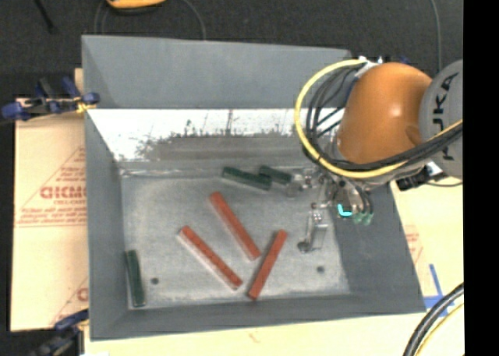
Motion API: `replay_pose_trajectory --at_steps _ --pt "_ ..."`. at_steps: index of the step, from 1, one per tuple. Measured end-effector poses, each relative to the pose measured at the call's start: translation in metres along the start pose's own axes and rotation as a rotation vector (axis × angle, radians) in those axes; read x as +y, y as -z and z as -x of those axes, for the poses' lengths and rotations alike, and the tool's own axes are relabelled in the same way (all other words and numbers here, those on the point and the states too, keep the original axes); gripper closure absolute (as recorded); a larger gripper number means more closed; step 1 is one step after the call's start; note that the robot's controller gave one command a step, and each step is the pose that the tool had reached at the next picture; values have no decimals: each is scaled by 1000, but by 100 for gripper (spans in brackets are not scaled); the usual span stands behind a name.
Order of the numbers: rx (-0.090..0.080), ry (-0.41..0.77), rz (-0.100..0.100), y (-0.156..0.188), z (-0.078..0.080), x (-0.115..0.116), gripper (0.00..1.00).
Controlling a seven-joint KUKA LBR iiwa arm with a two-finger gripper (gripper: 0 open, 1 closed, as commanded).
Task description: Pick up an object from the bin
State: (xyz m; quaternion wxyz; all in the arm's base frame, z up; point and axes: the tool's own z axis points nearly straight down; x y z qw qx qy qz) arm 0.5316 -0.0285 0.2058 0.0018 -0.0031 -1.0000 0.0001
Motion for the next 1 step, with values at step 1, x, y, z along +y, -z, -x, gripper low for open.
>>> replay_pose_trajectory --at_steps 1 --pt "-7 1 -1 4 2 0 0"
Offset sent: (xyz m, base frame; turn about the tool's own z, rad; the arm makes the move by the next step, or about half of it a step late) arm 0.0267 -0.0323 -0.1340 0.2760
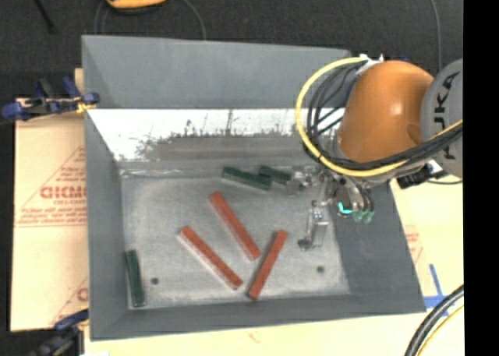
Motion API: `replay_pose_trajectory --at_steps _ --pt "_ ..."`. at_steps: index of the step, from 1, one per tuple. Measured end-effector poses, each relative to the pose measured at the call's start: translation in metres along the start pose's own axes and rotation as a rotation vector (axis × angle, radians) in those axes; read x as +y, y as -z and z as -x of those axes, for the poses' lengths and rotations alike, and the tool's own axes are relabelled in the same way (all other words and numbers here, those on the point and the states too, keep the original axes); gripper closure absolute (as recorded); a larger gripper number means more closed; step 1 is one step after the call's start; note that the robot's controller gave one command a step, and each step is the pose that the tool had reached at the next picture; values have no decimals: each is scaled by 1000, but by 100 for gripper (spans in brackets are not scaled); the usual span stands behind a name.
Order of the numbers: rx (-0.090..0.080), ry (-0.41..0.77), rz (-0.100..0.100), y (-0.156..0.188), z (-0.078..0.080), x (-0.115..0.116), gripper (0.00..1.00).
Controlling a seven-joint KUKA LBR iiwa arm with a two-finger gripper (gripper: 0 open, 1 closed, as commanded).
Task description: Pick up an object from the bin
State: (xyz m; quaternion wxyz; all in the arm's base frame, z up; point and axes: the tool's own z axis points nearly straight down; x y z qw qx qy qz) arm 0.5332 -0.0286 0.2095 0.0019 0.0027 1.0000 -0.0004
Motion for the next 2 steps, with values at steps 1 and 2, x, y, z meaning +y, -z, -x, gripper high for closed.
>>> replay_pose_trajectory --at_steps 1,2 --pt "-6 -70 1 -35 9 -8 0" --pt "-4 -53 0 -95 2 -7 0"
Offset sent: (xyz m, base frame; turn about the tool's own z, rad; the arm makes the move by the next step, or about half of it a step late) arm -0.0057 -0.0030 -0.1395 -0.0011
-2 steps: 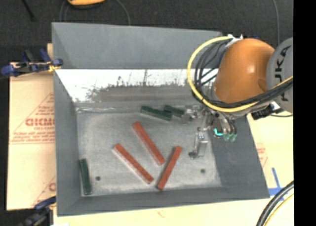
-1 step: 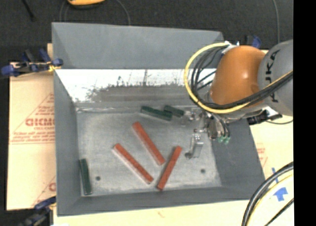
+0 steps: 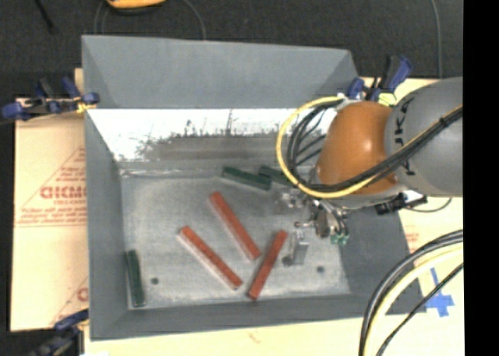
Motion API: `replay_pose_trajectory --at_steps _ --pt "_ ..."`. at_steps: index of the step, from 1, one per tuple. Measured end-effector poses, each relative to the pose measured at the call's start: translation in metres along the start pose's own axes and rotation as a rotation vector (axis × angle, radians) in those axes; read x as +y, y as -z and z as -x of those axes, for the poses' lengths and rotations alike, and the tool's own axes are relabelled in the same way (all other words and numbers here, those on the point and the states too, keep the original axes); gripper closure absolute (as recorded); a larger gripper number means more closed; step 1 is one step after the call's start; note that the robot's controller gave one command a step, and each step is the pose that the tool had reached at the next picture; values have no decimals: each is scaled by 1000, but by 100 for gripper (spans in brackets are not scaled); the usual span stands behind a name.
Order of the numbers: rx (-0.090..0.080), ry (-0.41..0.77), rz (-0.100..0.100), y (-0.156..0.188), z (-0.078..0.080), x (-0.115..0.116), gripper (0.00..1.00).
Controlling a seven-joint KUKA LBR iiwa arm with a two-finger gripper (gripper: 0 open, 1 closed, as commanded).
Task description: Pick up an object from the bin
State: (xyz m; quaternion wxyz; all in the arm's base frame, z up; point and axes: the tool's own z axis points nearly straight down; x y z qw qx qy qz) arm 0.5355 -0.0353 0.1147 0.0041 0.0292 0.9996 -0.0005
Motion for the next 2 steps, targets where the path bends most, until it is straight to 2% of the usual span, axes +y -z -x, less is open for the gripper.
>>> replay_pose_trajectory --at_steps 1,2 --pt "5 393 2 -44 -8 -24 100" --pt "5 393 2 -44 -8 -24 100"
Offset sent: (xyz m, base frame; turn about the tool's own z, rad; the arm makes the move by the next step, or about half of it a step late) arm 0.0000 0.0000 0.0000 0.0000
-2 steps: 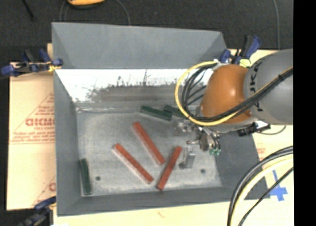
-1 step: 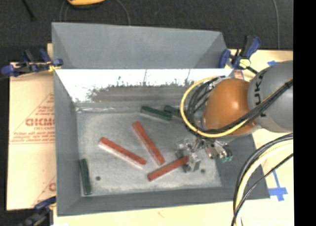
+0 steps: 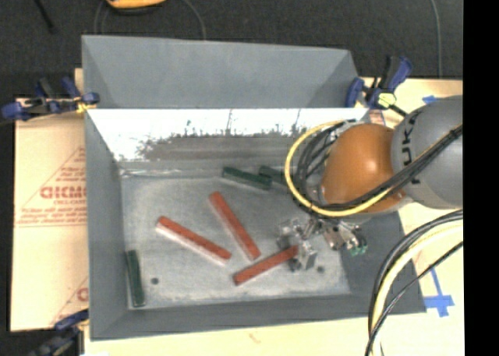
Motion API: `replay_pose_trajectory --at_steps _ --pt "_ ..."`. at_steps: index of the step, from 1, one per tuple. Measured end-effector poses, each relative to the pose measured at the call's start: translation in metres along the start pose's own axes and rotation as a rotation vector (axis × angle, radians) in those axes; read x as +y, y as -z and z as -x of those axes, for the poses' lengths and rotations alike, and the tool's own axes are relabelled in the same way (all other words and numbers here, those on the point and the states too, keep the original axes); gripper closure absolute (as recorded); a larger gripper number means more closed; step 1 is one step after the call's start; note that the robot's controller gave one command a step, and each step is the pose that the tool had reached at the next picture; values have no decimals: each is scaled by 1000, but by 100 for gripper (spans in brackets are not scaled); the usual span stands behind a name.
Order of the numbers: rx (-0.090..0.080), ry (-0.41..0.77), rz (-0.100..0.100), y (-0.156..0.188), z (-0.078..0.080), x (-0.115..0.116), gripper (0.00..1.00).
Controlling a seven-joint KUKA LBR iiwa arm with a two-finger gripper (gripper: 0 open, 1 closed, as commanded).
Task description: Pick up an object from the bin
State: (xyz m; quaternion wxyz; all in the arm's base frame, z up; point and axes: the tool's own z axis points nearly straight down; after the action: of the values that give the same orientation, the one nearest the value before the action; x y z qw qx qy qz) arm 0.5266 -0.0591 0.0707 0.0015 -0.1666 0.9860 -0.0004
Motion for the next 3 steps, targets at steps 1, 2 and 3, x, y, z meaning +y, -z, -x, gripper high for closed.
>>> replay_pose_trajectory --at_steps 1,2,3 --pt "1 0 0 1 0 0 100" --pt "0 -3 -1 62 1 2 100" --pt "1 41 0 104 -6 -24 100"
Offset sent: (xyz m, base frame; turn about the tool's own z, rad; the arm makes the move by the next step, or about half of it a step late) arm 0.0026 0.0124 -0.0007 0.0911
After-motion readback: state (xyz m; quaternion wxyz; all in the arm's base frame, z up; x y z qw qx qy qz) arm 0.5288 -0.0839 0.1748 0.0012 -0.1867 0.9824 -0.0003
